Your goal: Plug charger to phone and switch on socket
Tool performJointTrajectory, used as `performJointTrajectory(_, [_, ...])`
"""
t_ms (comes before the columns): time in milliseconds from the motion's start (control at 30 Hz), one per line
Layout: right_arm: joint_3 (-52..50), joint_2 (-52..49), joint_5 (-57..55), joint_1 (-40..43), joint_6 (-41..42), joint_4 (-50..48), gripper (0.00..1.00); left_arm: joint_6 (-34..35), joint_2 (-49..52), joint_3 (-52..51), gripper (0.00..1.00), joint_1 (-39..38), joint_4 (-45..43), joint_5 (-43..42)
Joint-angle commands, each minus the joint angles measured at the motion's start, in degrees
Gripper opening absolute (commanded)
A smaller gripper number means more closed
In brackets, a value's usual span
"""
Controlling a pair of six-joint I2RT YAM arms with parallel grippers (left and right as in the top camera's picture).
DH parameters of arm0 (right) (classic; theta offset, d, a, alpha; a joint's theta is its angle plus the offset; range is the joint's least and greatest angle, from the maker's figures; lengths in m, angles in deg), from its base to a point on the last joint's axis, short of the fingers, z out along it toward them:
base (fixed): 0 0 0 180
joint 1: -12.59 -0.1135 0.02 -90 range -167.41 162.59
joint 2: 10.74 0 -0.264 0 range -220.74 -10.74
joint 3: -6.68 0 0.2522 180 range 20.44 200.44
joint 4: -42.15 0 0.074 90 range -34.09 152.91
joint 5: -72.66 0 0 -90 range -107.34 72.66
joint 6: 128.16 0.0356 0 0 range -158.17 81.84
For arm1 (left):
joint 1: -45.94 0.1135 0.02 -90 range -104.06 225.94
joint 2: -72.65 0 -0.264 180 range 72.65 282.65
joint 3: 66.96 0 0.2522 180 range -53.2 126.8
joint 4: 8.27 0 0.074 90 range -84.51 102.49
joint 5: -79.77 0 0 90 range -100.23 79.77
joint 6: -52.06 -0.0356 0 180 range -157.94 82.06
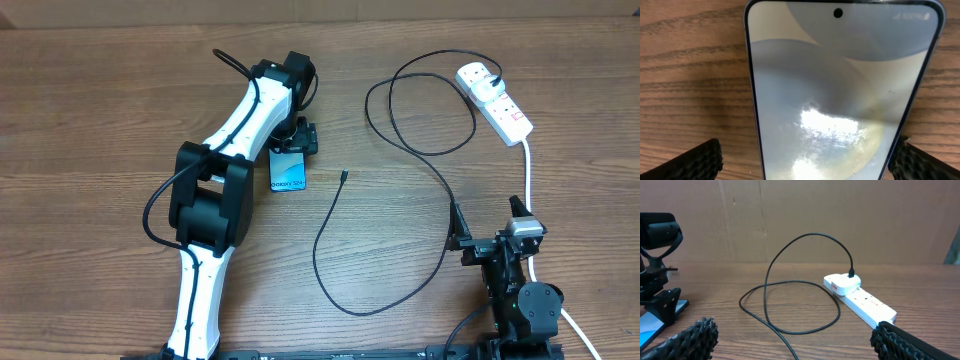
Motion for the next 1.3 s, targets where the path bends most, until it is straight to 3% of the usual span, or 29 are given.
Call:
performJointTrajectory(0, [-0.59, 0.57, -0.31, -0.31, -0.13, -0.35, 1.0, -1.14, 1.7, -0.74, 1.0, 1.46, -1.75, -2.08])
performJointTrajectory(133, [-0.59, 0.57, -0.31, -0.31, -0.11, -0.35, 1.0, -3.72, 1.7, -0.74, 1.0, 2.84, -2.45, -6.32])
performJointTrajectory(867, [-0.59, 0.57, -0.31, -0.31, -0.11, -0.35, 1.0, -4.76, 1.79, -1.53, 0.93, 1.36, -2.49, -6.01])
performJointTrajectory(967, [-0.59, 0.57, -0.31, -0.31, -0.13, -0.35, 1.0, -4.74, 1.79, -2.99, 0.88, 1.36, -2.84, -5.79])
performJointTrajectory(1200, [-0.59, 0.57, -0.31, -0.31, -0.11, -0.35, 1.0, -4.74, 1.79, -6.47, 0.87, 1.36, -3.91, -5.84])
performJointTrajectory(1267, [-0.59, 0.57, -0.31, -0.31, -0.13, -0.35, 1.0, -4.74, 1.81, -6.47, 0.81, 1.36, -3.93, -5.86])
